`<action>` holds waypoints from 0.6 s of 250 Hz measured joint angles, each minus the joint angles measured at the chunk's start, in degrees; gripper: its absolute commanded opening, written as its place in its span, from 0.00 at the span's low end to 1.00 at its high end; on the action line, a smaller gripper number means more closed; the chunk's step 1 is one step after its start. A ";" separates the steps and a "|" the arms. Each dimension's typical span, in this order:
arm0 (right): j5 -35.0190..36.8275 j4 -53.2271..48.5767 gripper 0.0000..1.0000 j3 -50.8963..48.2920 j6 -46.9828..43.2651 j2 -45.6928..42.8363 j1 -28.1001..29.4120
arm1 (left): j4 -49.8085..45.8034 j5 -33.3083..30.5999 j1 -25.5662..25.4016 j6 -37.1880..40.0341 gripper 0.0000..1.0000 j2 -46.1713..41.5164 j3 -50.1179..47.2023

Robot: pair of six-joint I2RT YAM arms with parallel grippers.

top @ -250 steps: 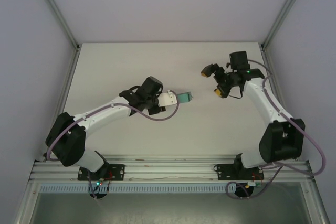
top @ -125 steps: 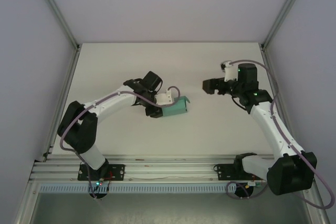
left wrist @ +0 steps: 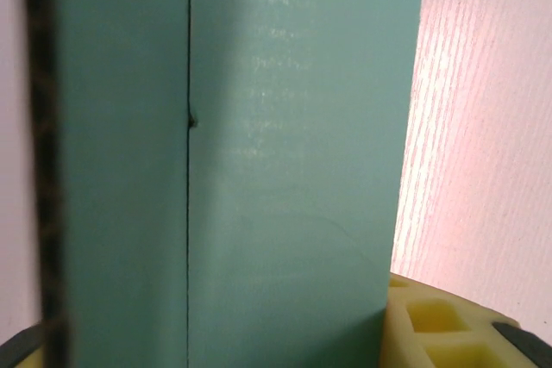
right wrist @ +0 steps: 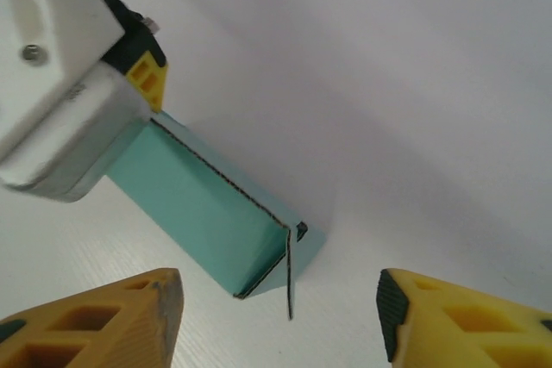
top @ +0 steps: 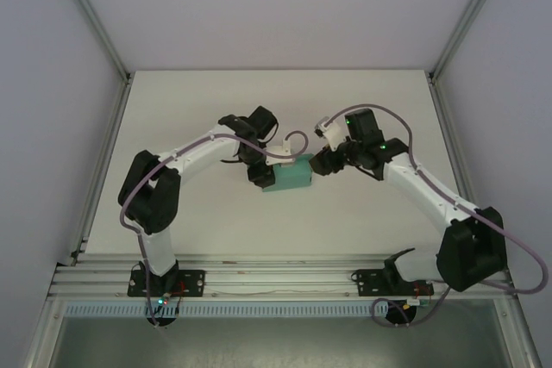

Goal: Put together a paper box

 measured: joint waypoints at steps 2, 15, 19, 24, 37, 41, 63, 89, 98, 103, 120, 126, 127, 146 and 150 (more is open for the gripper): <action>0.15 0.00 0.55 0.11 -0.15 0.17 0.00 | -0.02 0.00 0.00 0.00 0.47 0.07 0.04; 1.22 -0.22 0.52 1.07 -0.20 1.27 0.20 | -0.35 0.02 0.00 0.00 0.47 0.35 0.39; 1.62 -0.22 0.51 1.40 -0.63 1.66 0.26 | -0.35 0.02 0.00 0.00 0.47 0.46 0.44; 1.86 -0.35 0.51 1.77 -0.46 2.01 0.26 | -0.42 0.02 0.00 -0.02 0.47 0.50 0.57; 2.62 -0.44 0.49 2.64 -0.90 3.10 0.31 | -0.48 0.02 0.00 -0.09 0.47 0.68 0.76; 2.82 -0.57 0.48 2.93 -0.90 3.43 0.37 | -0.48 0.02 0.00 -0.09 0.47 0.70 0.76; 3.58 -1.53 0.43 4.42 -1.53 5.20 0.52 | -0.48 0.00 0.00 -0.11 0.47 0.70 0.76; 3.98 -2.78 0.41 5.68 -2.01 7.10 0.92 | -0.61 0.00 0.00 -0.13 0.47 0.83 0.96; 4.00 -3.19 0.39 5.81 -2.19 7.43 1.07 | -0.74 0.00 0.00 -0.13 0.47 0.98 1.09; 3.96 -3.37 0.38 5.81 -2.45 7.52 1.16 | -0.83 0.00 0.00 -0.13 0.47 1.05 1.20; 3.91 -4.24 0.32 5.81 -3.10 7.63 1.42 | -0.92 -0.02 0.00 -0.28 0.46 1.27 1.44; 3.89 -4.50 0.31 5.81 -3.21 7.63 1.51 | -0.92 -0.04 0.00 -0.37 0.46 1.29 1.46; 3.91 -4.50 0.31 5.81 -3.28 7.63 1.51 | -0.92 -0.04 0.00 -0.42 0.46 1.29 1.49; 3.87 -4.87 0.29 5.84 -3.26 7.65 1.55 | -0.94 -0.02 0.00 -0.57 0.46 1.31 1.55; 3.87 -5.01 0.28 5.84 -3.26 7.67 1.55 | -0.94 -0.02 0.00 -0.57 0.46 1.31 1.55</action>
